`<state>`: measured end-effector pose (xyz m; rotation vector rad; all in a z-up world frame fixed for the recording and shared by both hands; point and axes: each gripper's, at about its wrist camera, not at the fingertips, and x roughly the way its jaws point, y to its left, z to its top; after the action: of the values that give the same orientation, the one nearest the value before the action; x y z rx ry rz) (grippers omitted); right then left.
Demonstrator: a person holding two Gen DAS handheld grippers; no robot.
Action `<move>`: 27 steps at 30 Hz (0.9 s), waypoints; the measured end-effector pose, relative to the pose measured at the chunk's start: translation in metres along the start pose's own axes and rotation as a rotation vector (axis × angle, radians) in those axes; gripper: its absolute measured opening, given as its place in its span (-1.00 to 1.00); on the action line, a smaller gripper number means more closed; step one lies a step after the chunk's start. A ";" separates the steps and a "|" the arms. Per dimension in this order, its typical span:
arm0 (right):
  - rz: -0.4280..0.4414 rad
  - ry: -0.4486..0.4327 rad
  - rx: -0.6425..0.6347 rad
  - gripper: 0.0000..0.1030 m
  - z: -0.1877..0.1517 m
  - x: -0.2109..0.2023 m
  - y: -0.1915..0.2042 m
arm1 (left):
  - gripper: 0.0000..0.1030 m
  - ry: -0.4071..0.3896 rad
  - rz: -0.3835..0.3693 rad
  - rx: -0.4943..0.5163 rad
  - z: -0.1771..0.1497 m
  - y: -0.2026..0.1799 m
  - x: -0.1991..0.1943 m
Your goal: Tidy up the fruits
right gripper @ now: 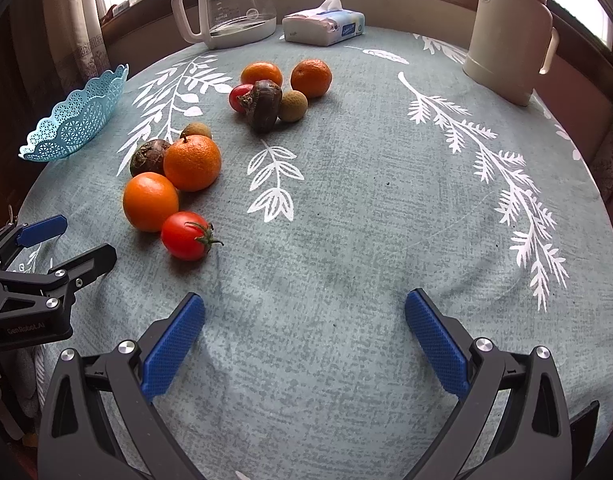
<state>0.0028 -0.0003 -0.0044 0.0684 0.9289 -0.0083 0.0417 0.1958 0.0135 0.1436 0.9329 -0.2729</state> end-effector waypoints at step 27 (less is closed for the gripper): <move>0.083 -0.156 0.001 0.91 -0.002 -0.031 -0.003 | 0.96 -0.001 -0.001 0.000 0.000 0.000 0.000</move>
<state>-0.0176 -0.0035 0.0185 0.1058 0.7697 0.0617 0.0420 0.1961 0.0140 0.1436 0.9324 -0.2736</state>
